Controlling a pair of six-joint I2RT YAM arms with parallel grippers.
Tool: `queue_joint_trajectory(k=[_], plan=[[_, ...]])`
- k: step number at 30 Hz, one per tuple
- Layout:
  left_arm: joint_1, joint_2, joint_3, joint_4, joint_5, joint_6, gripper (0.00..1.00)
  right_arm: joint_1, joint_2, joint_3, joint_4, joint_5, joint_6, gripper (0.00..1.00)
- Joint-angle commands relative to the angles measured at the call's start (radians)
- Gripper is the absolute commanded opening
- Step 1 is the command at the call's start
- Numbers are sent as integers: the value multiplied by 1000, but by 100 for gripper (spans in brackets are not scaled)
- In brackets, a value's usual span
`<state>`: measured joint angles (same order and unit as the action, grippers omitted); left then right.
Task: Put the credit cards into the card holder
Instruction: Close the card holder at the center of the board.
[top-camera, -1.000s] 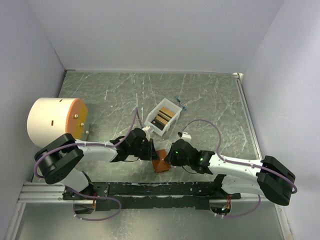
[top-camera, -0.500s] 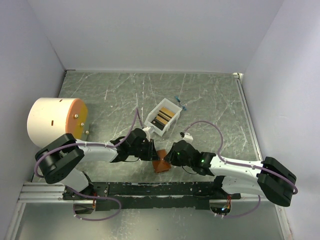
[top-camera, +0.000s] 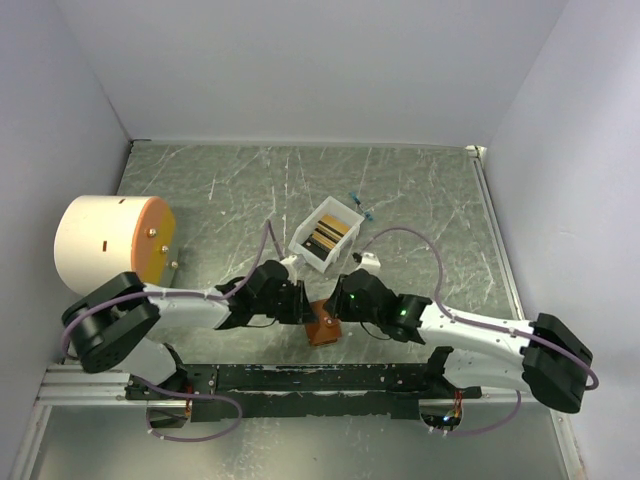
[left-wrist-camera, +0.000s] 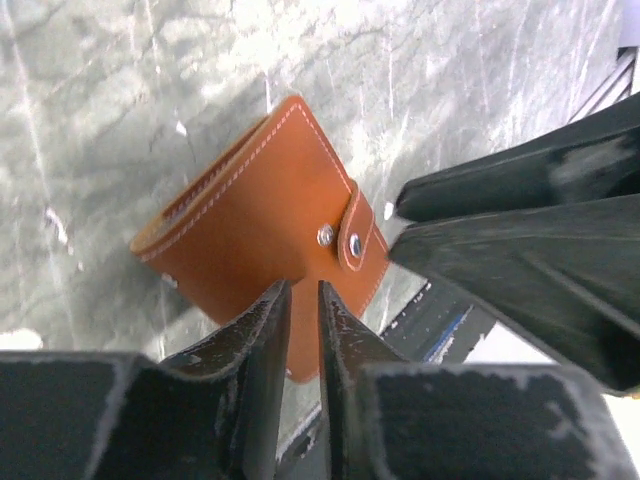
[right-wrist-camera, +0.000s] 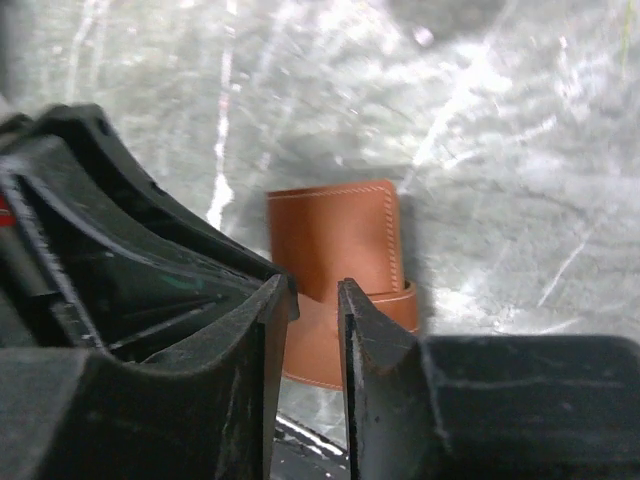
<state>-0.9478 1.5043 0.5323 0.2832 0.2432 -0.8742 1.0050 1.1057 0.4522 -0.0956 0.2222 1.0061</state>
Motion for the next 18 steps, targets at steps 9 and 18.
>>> queue_joint_trajectory(k=[9,18], plan=[[5,-214,-22,-100,-164,-37,31,0,-115,17,-165,-62,-215,40],[7,-82,1,-37,-106,-43,27,14,-37,32,-122,-98,-220,32]])
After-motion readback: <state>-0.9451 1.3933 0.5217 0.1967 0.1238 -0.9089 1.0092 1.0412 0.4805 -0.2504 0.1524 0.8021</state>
